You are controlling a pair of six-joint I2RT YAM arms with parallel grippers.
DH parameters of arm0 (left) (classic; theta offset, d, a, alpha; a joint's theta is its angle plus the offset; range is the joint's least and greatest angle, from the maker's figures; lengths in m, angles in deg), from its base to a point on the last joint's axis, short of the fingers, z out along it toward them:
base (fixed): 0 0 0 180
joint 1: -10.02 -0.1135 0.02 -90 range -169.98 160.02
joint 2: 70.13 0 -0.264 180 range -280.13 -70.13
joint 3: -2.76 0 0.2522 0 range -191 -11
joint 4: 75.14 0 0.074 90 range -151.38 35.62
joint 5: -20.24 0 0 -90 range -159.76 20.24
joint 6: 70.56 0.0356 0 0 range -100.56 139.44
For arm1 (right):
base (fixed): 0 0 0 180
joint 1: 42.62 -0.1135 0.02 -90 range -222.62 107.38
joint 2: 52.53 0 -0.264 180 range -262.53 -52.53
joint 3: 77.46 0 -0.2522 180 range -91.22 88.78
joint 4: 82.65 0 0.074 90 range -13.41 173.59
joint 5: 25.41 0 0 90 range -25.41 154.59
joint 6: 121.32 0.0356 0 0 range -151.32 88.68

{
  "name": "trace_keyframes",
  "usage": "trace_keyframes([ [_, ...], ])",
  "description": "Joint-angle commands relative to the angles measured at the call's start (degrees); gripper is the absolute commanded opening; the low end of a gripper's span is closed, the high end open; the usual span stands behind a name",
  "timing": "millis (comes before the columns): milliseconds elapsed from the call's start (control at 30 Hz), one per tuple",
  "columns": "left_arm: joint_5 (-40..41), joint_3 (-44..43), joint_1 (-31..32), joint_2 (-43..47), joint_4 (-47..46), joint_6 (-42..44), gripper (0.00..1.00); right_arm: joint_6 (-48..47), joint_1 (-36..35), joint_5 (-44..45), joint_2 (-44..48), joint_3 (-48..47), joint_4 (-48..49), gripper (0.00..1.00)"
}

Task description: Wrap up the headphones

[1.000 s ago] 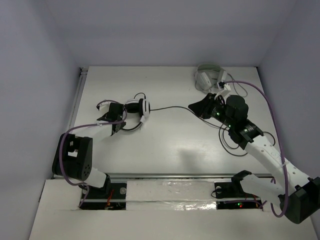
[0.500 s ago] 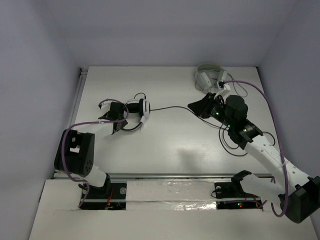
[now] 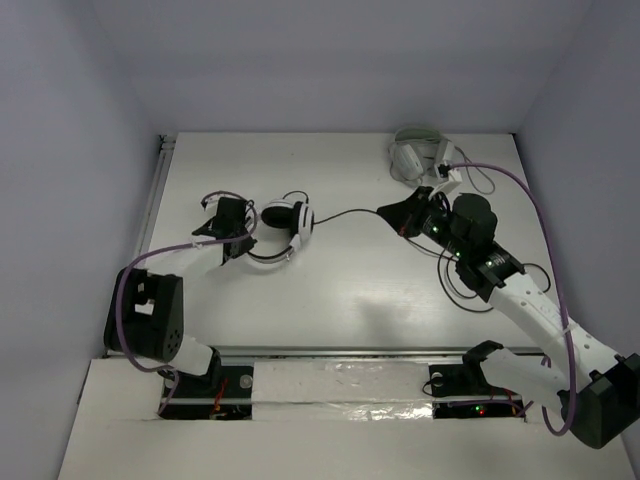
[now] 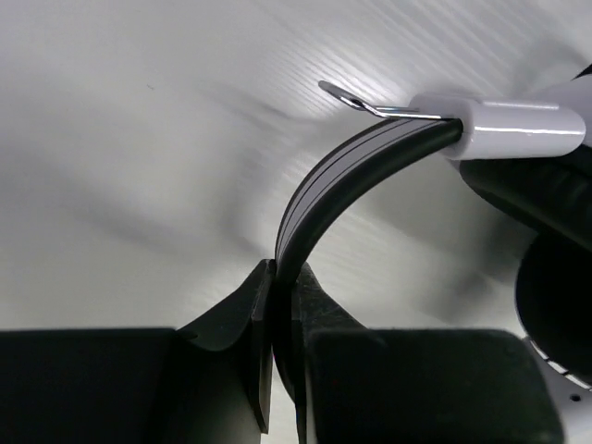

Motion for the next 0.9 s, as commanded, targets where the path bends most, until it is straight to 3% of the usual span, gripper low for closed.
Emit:
trace_keyframes([
  [0,-12.78,-7.21,1.04,9.3,3.17,4.32,0.0,-2.7,-0.51,0.56,1.36,1.78,4.81,0.0],
  [233,-15.8,-24.78,1.66,16.34,17.24,14.08,0.0,-8.68,-0.51,1.26,-1.37,-0.59,2.7,0.0],
  [333,-18.33,-27.7,1.66,18.44,17.17,16.36,0.0,-10.69,-0.51,3.55,-0.84,-0.86,3.31,0.0],
  [533,-22.13,-35.51,1.66,18.1,19.79,19.79,0.0,-15.53,-0.51,-1.55,-3.02,-2.26,6.31,0.0],
  [600,-23.0,-37.37,1.66,17.83,20.68,20.76,0.0,-18.08,-0.51,-3.21,-4.26,-2.44,6.57,0.17],
  [633,-23.01,-38.85,1.66,17.83,21.2,21.03,0.0,-18.7,-0.51,-2.96,-4.79,-2.61,6.4,0.43],
  [733,-25.97,-40.44,1.66,18.01,21.12,21.47,0.0,-21.07,-0.51,-2.6,-6.9,-2.44,7.27,0.77],
  [867,-29.69,-41.42,1.66,17.66,21.12,21.12,0.0,-23.09,-0.51,0.02,-10.41,-2.88,7.54,0.86],
])
